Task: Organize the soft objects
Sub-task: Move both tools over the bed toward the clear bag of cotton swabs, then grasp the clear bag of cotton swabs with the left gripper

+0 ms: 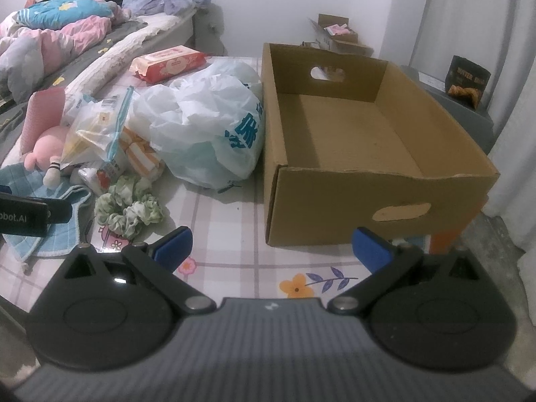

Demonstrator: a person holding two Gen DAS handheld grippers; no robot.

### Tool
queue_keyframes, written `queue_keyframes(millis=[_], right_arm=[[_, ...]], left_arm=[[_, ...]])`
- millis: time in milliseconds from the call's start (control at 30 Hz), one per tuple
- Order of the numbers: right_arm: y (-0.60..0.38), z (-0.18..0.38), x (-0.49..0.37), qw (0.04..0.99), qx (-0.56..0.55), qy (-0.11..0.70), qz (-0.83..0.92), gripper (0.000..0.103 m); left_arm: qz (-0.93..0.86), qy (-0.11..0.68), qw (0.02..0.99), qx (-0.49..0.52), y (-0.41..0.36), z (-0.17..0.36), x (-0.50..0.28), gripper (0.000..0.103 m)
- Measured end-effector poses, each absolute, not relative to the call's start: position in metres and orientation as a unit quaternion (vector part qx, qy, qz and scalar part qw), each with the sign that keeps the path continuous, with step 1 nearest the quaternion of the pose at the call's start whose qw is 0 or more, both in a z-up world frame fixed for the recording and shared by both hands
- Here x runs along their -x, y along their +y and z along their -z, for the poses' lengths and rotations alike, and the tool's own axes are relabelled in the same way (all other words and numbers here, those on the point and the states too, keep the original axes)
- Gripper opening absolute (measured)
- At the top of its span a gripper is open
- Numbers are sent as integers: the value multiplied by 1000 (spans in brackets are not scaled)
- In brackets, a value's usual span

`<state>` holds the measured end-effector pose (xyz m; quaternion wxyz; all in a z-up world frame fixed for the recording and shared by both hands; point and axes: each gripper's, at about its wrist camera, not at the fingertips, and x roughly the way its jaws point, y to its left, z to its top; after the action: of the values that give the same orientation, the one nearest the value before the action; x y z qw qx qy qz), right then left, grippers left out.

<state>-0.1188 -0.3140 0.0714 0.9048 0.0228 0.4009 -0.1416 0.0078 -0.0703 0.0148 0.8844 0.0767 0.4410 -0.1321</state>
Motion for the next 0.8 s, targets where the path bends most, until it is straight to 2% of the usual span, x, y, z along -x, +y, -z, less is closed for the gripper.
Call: queue_keyframes(millis=[800], right_arm=[[-319, -64, 111, 905, -30, 405, 129, 102]], left_arm=[[120, 434, 890, -69, -57, -14, -12, 103]])
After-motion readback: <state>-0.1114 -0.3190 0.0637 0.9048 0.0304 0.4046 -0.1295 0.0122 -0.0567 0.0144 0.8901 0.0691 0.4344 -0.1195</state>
